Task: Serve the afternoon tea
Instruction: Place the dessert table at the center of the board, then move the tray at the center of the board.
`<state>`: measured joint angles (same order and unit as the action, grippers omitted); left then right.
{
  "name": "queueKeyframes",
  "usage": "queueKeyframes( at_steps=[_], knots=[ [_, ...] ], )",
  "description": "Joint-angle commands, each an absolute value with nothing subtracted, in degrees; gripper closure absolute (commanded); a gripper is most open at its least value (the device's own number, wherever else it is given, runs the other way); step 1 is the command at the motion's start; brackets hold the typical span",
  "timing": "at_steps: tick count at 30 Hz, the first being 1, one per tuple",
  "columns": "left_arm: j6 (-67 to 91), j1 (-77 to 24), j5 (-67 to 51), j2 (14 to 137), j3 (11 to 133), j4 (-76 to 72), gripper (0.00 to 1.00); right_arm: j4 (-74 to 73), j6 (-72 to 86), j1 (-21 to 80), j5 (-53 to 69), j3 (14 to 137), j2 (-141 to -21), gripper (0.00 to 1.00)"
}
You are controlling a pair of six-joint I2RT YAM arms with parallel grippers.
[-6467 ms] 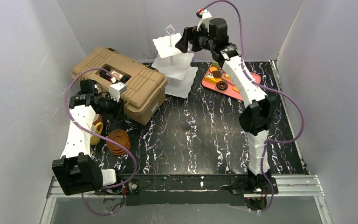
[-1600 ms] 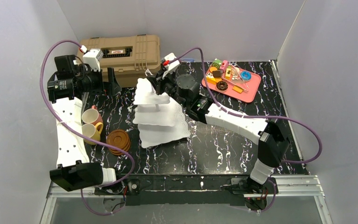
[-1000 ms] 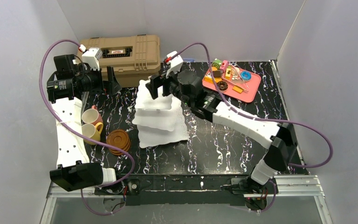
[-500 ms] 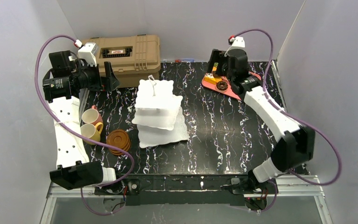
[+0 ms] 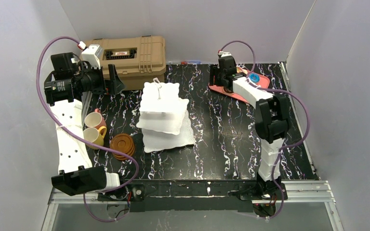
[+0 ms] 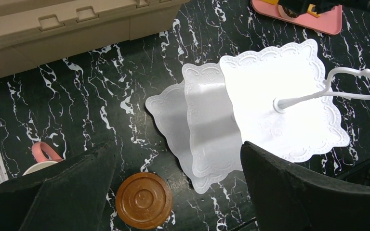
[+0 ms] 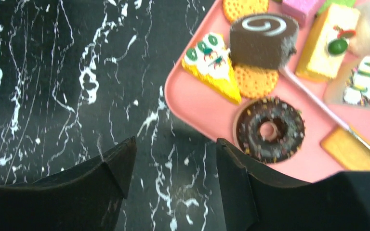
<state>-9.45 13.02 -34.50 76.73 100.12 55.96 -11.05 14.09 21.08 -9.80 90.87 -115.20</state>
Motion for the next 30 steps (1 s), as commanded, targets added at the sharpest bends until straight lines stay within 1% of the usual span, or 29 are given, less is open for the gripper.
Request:
queueKeyframes(
  at_steps=[1, 7, 11, 20, 30],
  knots=[
    [-10.67, 13.33, -35.94, 76.17, 99.6, 57.24, 0.02, -10.15, 12.25, 21.17, -9.65, 98.81, -120.24, 0.31],
    [-11.26, 13.3, -35.76, 76.34, 99.49, 57.15, 0.02, -10.15, 15.02, 21.18, -8.14, 101.43, -126.35, 0.34],
    [-11.75, 13.33, -35.27, 76.38, 98.96, 56.71, 0.02, -7.2, 16.77, 21.78, -7.44, 98.63, -127.02, 0.36],
    [-12.14, 13.29, -34.81, 76.09, 97.25, 55.76, 0.02, -7.27, 17.32, 22.52, -7.41, 97.89, -129.21, 0.38],
    [-12.03, 13.32, -35.67, 75.83, 97.43, 55.26, 0.02, -3.35, 18.09, 24.24, -7.61, 86.26, -124.9, 0.41]
  ],
)
